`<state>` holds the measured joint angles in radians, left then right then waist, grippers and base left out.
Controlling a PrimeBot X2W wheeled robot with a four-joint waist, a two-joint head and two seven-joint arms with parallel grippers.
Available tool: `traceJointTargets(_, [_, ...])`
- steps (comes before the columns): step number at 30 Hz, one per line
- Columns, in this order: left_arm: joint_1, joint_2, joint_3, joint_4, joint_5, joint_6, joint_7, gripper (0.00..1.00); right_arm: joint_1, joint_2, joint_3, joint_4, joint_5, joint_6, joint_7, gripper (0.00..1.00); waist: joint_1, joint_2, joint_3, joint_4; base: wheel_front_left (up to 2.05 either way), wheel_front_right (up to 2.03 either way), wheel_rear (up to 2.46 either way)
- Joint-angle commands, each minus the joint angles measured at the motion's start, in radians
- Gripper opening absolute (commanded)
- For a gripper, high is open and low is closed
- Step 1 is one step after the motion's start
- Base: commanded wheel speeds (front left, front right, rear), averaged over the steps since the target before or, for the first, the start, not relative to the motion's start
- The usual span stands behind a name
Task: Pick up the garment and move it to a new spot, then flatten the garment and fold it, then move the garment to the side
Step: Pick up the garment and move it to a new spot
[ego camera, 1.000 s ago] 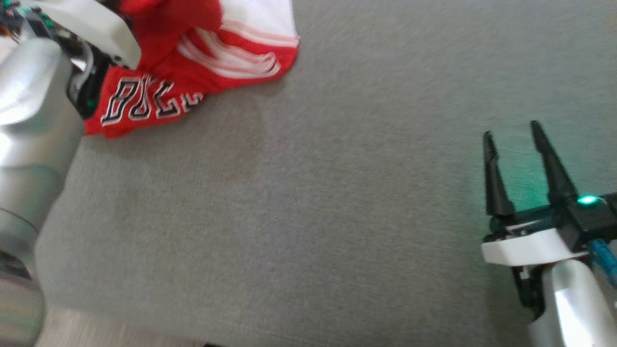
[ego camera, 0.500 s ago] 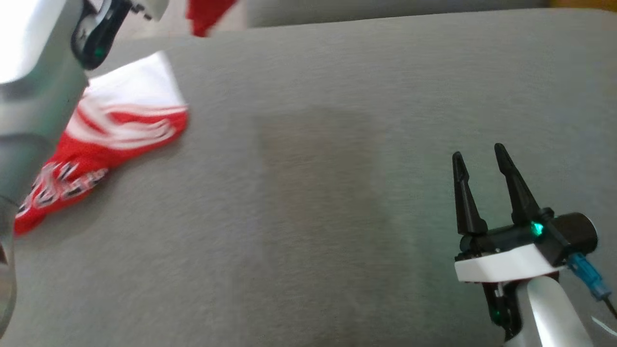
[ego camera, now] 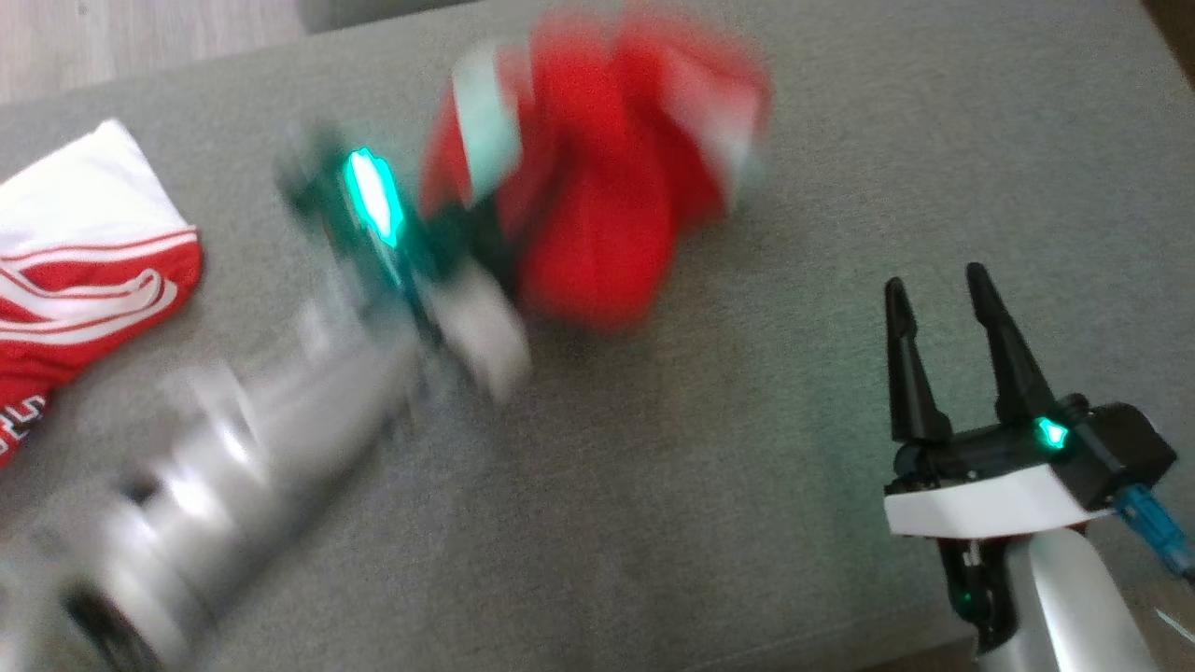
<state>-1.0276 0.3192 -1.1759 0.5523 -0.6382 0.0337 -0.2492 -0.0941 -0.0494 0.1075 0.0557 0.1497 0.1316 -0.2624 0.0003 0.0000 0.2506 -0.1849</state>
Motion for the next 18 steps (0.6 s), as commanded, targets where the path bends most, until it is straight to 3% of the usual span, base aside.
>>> traceJointTargets(1, [0.028,-0.001,0.008,-0.025,0.026,0.002,-0.011,0.00,-0.027,-0.001,0.009,-0.035,-0.003,-0.001,0.001,1.00,-0.0003,0.0000,0.016,0.014,0.00,0.00,0.00])
traceJointTargets(8, [0.361,-0.083,0.075,-0.058,0.114,0.002,-0.012,0.00,-0.002,-0.001,-0.020,-0.012,-0.034,-0.001,0.001,1.00,-0.0003,0.0000,-0.032,0.069,0.00,0.00,0.00])
traceJointTargets(9, [0.395,-0.093,0.088,-0.061,0.123,-0.001,-0.012,0.28,0.004,-0.001,-0.023,-0.010,-0.037,-0.001,0.001,1.00,-0.0003,0.0000,-0.045,0.080,0.00,0.00,0.00])
traceJointTargets(10, [0.426,-0.102,0.103,-0.063,0.131,-0.002,-0.012,1.00,0.010,-0.001,-0.023,-0.007,-0.041,-0.001,0.001,1.00,-0.0003,0.0000,-0.057,0.091,0.00,0.00,0.00])
traceJointTargets(18, [0.675,-0.128,0.305,-0.189,0.179,0.064,-0.012,1.00,0.089,-0.001,-0.037,0.023,-0.049,-0.001,0.001,1.00,-0.0003,0.0000,-0.191,0.189,0.00,0.00,0.00])
